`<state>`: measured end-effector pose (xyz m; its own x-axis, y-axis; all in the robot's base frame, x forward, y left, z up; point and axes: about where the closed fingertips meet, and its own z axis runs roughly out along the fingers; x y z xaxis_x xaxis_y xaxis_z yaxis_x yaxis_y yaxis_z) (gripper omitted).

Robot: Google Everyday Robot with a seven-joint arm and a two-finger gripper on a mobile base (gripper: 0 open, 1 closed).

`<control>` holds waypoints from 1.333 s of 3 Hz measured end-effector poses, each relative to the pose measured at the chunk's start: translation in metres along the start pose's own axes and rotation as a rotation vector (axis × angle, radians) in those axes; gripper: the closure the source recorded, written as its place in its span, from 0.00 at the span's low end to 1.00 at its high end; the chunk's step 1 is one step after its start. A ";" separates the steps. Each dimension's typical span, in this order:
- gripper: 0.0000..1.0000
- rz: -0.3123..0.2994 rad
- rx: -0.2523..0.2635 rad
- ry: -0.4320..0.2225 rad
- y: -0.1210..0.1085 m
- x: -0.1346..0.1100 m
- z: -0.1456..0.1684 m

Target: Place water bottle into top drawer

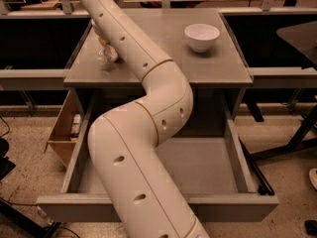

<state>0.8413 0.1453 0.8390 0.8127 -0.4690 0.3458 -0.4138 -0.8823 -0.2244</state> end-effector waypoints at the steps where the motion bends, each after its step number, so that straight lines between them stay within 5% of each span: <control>1: 1.00 0.010 0.034 0.024 -0.005 0.005 -0.033; 2: 1.00 0.033 0.091 0.025 -0.001 0.003 -0.088; 3: 1.00 0.157 0.196 -0.006 0.030 0.001 -0.149; 4: 1.00 0.331 0.378 -0.047 0.065 -0.008 -0.231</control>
Offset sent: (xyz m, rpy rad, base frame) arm -0.2070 -0.0359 0.0197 0.0386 0.0123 0.0041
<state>0.7128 0.0825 1.0315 0.6842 -0.7114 0.1603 -0.4820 -0.6062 -0.6326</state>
